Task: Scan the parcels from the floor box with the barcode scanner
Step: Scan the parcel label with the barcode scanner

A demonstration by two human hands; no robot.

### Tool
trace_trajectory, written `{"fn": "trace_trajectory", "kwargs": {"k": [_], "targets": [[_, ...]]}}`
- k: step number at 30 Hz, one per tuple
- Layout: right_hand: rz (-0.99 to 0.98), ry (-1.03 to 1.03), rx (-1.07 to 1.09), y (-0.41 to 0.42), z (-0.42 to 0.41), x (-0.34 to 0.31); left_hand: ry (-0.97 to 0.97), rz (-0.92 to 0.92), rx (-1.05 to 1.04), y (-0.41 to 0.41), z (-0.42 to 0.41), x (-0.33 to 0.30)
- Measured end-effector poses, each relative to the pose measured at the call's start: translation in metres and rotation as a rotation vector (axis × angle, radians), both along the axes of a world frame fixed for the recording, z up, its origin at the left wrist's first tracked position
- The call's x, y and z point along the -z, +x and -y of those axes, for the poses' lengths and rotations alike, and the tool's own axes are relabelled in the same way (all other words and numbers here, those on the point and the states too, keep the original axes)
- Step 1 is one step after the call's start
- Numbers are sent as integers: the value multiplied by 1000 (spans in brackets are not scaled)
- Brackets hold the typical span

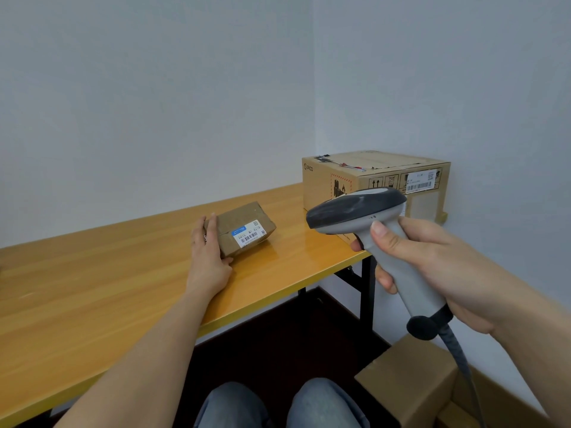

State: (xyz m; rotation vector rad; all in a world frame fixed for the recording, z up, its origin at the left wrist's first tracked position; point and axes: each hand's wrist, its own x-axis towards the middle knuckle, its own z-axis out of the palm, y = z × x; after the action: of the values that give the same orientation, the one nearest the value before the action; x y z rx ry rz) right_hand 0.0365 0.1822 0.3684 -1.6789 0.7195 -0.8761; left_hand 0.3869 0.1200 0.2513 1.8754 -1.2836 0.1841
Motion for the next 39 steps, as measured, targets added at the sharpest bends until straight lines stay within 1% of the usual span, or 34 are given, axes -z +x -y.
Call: {"fn": "trace_trajectory", "kwargs": {"k": [14,39], "targets": [[-16,-43,5,-3,-5,-7,6,-8,-6,-2,-1,-2],[-30,-61,39,-6,-14,-12,13,-18,-10,-3,-1,-3]]}}
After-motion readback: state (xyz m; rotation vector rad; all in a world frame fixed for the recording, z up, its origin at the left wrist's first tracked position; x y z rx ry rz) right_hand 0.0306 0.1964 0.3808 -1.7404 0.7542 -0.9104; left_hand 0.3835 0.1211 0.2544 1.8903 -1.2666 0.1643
